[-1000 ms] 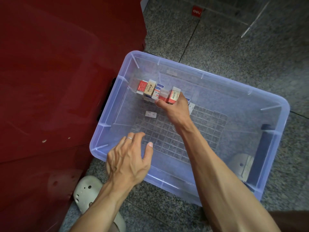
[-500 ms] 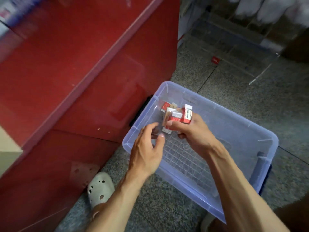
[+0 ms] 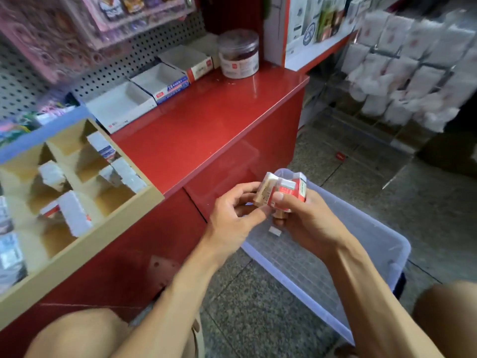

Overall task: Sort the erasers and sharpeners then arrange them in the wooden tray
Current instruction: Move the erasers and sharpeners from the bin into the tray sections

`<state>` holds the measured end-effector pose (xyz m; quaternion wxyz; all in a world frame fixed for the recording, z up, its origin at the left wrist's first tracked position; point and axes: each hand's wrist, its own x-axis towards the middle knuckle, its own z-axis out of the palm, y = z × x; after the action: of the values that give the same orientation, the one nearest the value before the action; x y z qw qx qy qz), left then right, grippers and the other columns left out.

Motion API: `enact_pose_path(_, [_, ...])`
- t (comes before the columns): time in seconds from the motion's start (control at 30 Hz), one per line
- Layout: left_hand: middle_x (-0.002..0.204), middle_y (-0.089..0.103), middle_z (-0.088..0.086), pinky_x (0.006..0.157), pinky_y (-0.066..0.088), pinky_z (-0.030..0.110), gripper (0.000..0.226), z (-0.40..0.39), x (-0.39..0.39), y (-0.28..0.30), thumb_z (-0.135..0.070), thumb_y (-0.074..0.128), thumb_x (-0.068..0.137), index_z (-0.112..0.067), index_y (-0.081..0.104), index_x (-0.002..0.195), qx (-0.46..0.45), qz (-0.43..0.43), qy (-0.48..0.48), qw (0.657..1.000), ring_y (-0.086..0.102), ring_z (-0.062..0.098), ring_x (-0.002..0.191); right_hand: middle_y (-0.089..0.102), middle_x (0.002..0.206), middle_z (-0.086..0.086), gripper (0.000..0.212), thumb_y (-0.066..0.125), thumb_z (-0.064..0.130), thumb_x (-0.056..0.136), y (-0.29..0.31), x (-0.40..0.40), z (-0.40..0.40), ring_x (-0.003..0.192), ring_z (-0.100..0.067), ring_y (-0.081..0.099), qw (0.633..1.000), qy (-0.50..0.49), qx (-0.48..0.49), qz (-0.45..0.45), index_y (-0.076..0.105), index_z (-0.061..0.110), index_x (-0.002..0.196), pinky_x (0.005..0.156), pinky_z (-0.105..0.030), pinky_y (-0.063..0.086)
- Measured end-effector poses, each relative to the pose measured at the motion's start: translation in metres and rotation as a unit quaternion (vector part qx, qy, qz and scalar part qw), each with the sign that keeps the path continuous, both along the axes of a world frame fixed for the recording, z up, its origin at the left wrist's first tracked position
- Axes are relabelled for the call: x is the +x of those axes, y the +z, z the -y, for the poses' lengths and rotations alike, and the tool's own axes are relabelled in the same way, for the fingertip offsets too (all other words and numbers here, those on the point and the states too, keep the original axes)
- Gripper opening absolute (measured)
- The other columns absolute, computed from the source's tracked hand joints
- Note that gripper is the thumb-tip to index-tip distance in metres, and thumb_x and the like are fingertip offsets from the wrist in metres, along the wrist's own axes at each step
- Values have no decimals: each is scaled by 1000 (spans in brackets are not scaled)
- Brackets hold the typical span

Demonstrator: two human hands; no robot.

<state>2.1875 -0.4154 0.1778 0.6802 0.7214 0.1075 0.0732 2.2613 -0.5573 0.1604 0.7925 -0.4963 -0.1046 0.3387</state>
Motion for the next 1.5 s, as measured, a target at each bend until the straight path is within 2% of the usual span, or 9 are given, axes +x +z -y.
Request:
enact_pose_path(0.07, [101,73,8,81,55,32,37,-8,-10,14,-19,78,73,-21,70,109,-20,21,14,999,67,16,93,54,99,-21,26,77,27,71,17,-7,-9,73,-15,49,1000,12,8,16,74,18,94,55,-23,40])
enact_pose_path(0.3, [95,72,4,84,52,25,28,-59,-49,52,-29,80,72,-28,75,99,-62,65,51,995,64,14,89,66,80,-5,19,70,16,86,68,-39,-58,64,-8,50,997,67,2,48,70,3,101,57,-24,33])
enact_pose_path(0.57, [82,72,1,66,51,24,16,-127,-93,80,-11,63,93,-23,73,97,-18,29,173,984,67,16,78,69,76,-6,23,75,20,83,93,-74,-146,62,-12,47,992,106,2,63,68,6,100,55,-24,32])
enact_pose_path(0.73, [85,74,3,60,53,27,17,-168,-111,98,-14,61,95,-24,74,95,-22,8,210,977,71,17,77,63,72,-2,7,75,16,82,102,-85,-188,56,-7,47,990,123,27,69,72,18,88,53,-22,34])
enact_pose_path(0.97, [97,71,9,54,52,21,15,-223,-118,119,-4,58,95,-14,69,95,-56,-17,299,953,69,18,72,41,87,-18,17,78,18,79,103,-77,-234,56,-10,31,993,111,46,-6,72,15,94,48,-18,36])
enact_pose_path(1.2, [103,63,-5,78,58,36,29,-284,-118,111,-10,67,86,-17,62,115,284,-115,303,902,66,16,87,45,98,-18,41,80,29,76,86,-62,-251,65,-15,35,992,122,6,16,67,11,111,50,-20,33])
enact_pose_path(1.27, [104,63,-5,80,50,29,29,-293,-116,109,-14,68,86,-19,64,114,361,-154,275,878,62,13,91,47,98,-18,43,78,29,78,82,-59,-252,66,-15,37,993,119,6,22,66,8,114,51,-22,32])
enact_pose_path(1.4, [110,65,-3,78,44,27,31,-299,-103,114,-20,72,82,-24,67,112,445,-193,220,846,59,17,95,49,92,-16,36,78,24,80,78,-56,-250,64,-14,39,993,117,1,30,67,9,110,52,-25,29])
enact_pose_path(1.5, [105,65,-6,69,41,24,30,-303,-98,123,-22,74,80,-25,68,110,457,-194,168,852,56,9,81,57,79,-9,34,75,24,78,79,-55,-247,58,-9,46,993,114,-8,32,68,12,109,51,-23,32])
